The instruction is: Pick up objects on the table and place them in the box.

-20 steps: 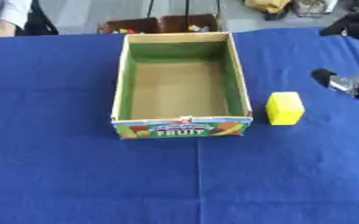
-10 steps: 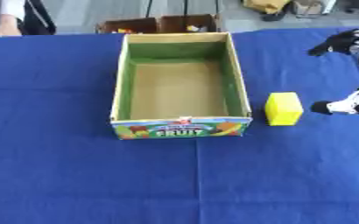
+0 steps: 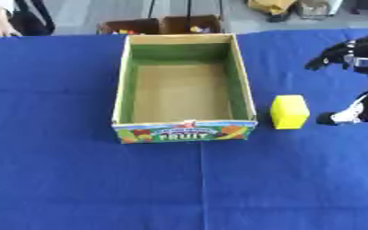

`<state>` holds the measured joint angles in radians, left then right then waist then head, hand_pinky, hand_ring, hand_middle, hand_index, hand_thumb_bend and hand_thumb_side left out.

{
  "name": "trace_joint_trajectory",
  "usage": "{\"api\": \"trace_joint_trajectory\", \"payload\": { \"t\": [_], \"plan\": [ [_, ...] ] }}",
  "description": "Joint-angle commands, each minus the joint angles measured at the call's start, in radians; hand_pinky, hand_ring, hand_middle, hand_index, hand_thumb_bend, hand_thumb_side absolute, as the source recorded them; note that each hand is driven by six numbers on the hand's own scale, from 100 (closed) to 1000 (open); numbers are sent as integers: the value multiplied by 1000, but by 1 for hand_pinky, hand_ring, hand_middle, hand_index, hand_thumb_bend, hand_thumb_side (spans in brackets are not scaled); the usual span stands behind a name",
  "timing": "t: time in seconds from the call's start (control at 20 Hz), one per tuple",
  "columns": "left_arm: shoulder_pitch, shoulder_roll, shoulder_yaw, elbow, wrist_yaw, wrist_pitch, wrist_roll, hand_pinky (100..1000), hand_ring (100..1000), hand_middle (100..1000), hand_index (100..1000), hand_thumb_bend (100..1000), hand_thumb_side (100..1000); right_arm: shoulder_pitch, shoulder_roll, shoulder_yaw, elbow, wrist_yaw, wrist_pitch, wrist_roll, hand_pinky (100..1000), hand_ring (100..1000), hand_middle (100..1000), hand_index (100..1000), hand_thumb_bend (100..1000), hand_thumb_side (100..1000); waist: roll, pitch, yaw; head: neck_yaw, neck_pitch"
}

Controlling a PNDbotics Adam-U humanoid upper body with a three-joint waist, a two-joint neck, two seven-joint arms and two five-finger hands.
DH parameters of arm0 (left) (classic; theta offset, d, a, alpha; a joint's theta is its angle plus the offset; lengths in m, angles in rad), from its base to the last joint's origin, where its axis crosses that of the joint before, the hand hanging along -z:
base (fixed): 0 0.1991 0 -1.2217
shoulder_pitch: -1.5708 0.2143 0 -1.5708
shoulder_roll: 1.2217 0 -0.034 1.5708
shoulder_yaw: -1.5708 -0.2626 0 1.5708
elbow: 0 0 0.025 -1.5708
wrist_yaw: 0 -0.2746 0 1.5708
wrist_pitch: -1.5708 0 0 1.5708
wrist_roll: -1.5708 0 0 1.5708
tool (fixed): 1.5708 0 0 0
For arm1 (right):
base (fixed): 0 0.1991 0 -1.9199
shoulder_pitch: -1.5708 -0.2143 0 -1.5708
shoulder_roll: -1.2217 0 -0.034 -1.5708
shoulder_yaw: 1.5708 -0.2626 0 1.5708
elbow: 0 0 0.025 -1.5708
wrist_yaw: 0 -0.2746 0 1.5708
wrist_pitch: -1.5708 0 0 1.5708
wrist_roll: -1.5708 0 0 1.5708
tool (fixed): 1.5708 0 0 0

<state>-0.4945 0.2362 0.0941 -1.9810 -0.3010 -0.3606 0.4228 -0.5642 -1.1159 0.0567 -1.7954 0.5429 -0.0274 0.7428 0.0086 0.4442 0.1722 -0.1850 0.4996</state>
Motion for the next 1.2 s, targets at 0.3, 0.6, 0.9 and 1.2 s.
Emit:
{"api": "trace_joint_trajectory", "payload": {
  "t": [0.3, 0.6, 0.9, 1.2],
  "plan": [
    [-9, 12, -3, -19, 6, -1, -6, 554, 839, 860, 932, 100, 1000, -58, -4, 52, 46, 23, 11, 49, 715, 861, 816, 982, 509, 475, -16, -25, 6, -11, -10],
    [-8, 10, -4, -19, 9, 0, -7, 553, 839, 859, 932, 100, 1000, -92, 25, 89, 104, 44, 5, 67, 712, 860, 814, 979, 508, 485, -15, -24, 11, -18, -10],
    [-8, 6, -6, -19, 11, 0, -9, 551, 839, 859, 932, 100, 1000, -114, 45, 110, 150, 70, 8, 64, 707, 862, 815, 968, 480, 503, -14, -21, 16, -23, -10],
    [-7, 4, -7, -19, 13, 1, -11, 548, 838, 859, 932, 100, 1000, -124, 66, 132, 208, 108, -5, 50, 692, 853, 794, 956, 468, 499, -13, -17, 19, -23, -12]
  ]
}}
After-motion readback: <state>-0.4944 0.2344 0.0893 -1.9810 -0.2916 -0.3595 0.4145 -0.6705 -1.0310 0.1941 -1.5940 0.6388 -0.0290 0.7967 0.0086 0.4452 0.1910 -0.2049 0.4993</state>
